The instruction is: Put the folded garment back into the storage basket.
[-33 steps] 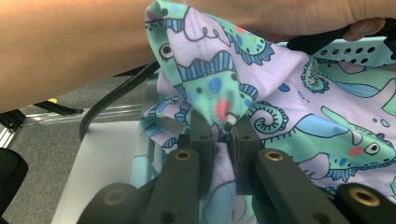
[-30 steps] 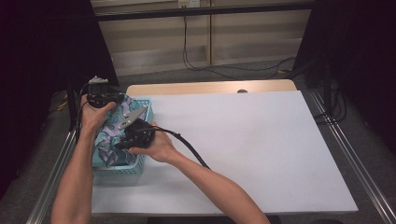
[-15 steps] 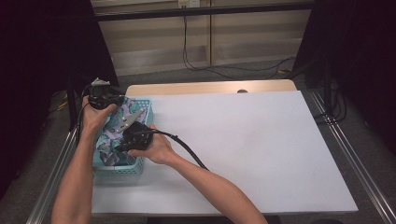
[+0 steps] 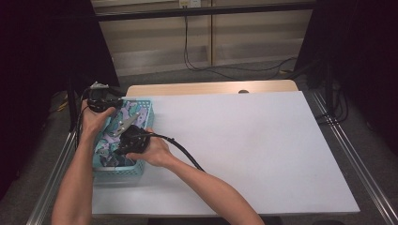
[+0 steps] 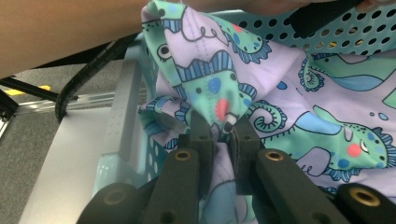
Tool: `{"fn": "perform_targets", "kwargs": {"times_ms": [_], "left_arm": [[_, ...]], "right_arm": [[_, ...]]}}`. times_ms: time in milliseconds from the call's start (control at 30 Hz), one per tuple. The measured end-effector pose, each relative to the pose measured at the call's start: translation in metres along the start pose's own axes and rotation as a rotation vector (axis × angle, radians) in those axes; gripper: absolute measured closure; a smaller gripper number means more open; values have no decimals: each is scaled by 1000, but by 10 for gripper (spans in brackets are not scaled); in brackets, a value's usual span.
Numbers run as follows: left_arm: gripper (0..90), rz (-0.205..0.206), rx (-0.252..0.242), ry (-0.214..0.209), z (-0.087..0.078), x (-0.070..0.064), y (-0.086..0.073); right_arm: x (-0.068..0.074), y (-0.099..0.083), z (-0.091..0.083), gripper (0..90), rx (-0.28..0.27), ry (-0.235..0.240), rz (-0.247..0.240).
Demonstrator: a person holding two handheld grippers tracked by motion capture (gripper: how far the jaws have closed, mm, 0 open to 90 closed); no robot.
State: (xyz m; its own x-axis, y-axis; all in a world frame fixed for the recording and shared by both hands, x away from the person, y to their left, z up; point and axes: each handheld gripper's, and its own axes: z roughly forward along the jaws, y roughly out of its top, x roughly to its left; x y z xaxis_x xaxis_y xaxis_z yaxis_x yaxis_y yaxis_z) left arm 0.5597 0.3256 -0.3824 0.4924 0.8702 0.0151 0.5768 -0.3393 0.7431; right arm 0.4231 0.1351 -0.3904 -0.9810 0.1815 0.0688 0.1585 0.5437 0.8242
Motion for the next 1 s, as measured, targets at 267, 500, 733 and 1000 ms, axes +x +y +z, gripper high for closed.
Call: {"fn": "perform_targets", "kwargs": {"times_ms": [267,500,733,1000], "left_arm": [[804,-18,-6,27,5,-2,-3],[800,-50,-14,29,6,-2,-5],[788,-56,11,59,7,1,-10],[755,-66,17,55,8,2,-9]], "right_arm": [[0,-3,6,831,30,7,-5],[-3,-4,6,825,44,15,-10],[-4,-4,7,803,86,23,-5],[-4,-4,8,753,98,16,-5]]}}
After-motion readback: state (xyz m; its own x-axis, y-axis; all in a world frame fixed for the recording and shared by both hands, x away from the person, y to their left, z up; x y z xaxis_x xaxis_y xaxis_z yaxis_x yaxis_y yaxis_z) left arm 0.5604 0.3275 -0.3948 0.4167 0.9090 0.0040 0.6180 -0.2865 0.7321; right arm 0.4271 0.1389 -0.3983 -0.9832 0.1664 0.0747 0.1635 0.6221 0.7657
